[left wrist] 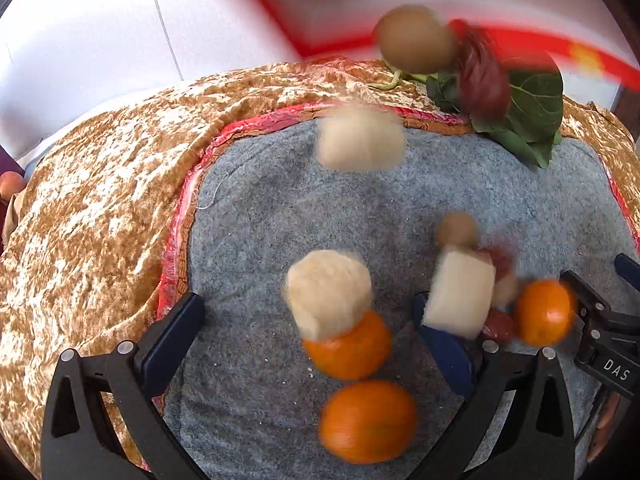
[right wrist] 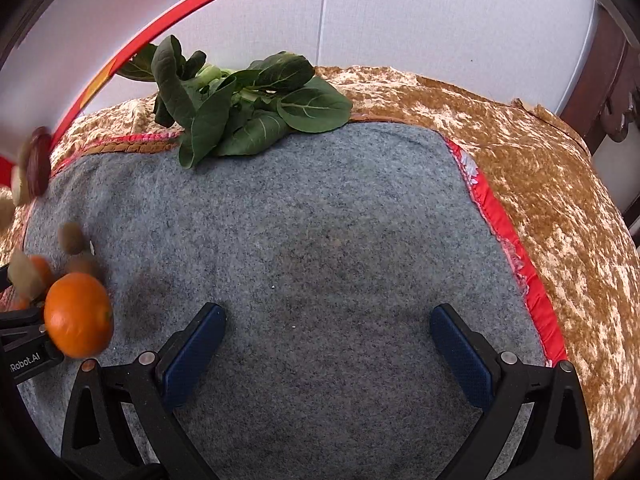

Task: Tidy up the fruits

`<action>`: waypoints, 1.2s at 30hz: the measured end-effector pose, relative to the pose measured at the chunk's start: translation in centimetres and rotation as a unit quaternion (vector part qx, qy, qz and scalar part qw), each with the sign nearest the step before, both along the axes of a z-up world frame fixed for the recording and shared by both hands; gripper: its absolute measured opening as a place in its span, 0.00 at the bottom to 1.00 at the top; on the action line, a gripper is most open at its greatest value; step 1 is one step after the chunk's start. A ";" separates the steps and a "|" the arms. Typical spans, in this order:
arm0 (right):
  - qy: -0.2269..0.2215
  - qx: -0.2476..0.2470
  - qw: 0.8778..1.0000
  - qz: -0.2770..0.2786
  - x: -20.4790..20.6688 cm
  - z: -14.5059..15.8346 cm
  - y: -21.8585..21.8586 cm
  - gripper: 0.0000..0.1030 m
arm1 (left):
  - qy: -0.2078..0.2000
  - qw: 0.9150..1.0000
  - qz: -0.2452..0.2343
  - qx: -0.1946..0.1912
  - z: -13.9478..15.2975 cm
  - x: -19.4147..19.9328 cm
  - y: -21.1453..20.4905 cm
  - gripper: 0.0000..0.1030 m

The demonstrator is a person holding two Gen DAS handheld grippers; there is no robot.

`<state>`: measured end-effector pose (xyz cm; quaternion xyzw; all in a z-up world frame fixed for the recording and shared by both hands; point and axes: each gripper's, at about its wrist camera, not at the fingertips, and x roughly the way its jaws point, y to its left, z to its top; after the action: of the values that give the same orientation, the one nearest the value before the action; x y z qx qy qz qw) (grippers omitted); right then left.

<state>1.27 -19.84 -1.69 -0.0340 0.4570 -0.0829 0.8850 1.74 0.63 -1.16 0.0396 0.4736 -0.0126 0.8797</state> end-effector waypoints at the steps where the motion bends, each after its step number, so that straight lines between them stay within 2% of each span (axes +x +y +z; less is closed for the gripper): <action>1: 0.000 0.000 1.000 0.000 0.0 0.0 0.0 0.99 | -0.001 1.000 0.000 0.001 0.1 -0.2 0.1 1.00; 25: 0.008 0.002 1.000 -0.001 0.0 0.0 0.2 0.99 | -0.001 1.000 0.000 -0.001 0.0 -0.1 0.4 1.00; 29: 0.015 0.019 1.000 0.000 0.0 0.7 -0.1 0.99 | -0.001 1.000 0.000 -0.001 0.0 -0.2 0.3 1.00; 32: 0.004 0.042 0.999 -0.002 -0.8 2.1 -0.6 0.99 | -0.001 1.000 0.000 0.000 0.0 -0.2 0.3 1.00; 36: -0.004 0.100 0.995 0.005 -2.0 5.1 -0.9 1.00 | -0.002 1.000 -0.001 -0.002 -0.1 -0.2 0.3 1.00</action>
<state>-0.74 -20.73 3.45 0.0532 0.4594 -0.0327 0.8860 1.54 0.95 -1.21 0.0385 0.4714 -0.0137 0.8809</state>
